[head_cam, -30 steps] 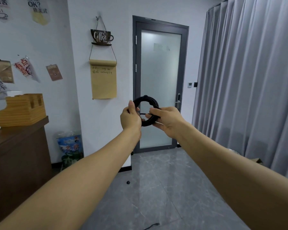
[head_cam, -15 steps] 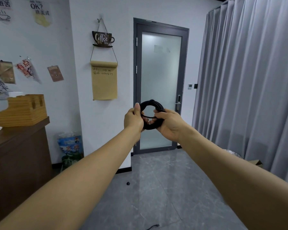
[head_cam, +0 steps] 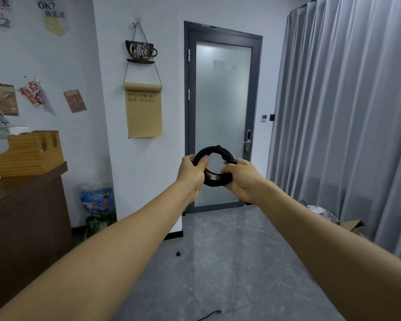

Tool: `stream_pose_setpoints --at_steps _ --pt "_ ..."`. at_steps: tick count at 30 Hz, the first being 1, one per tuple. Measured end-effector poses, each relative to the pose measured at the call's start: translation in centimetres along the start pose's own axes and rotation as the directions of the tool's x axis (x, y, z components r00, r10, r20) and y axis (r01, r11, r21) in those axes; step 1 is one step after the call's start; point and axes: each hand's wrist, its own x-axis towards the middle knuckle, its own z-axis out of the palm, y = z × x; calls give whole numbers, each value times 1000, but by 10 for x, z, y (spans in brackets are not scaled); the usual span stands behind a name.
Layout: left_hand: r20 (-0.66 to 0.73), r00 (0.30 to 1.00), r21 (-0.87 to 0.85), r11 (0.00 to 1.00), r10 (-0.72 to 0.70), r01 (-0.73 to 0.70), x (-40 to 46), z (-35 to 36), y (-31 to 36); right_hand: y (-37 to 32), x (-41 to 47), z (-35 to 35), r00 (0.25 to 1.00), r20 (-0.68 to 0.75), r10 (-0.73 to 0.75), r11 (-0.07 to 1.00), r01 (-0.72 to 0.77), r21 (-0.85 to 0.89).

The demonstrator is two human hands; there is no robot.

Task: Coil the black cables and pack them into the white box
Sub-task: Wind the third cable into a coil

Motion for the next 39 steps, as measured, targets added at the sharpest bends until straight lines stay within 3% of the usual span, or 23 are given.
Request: stream_pose_setpoints --at_steps 5,7,14,18,26,29,36,39 --pt "-93 991 -1 995 95 -95 2 0 -6 1 0 7 995 -44 93 943 -102 -318" --pt "-97 987 1 991 130 -131 2 1 -9 3 0 13 987 -81 142 919 -162 -359" --pt "0 999 -17 999 44 -44 6 0 -14 1 5 13 977 -110 185 934 -210 -290" --pt "2 1000 73 997 19 -19 7 -1 -14 4 8 12 974 -119 193 923 -221 -314" --pt "-1 1000 5 1000 -10 10 13 -8 -16 9 16 11 983 -93 160 939 -181 -293" --pt "-58 998 -7 1000 3 -4 17 -13 -21 10 14 13 980 -135 149 946 -181 -268" --pt "-81 990 -24 993 115 -117 15 -12 -23 8 10 27 940 -127 318 942 -328 -75" --pt "-88 985 17 989 148 -147 16 -15 -23 5 10 31 945 -135 297 942 -313 -122"
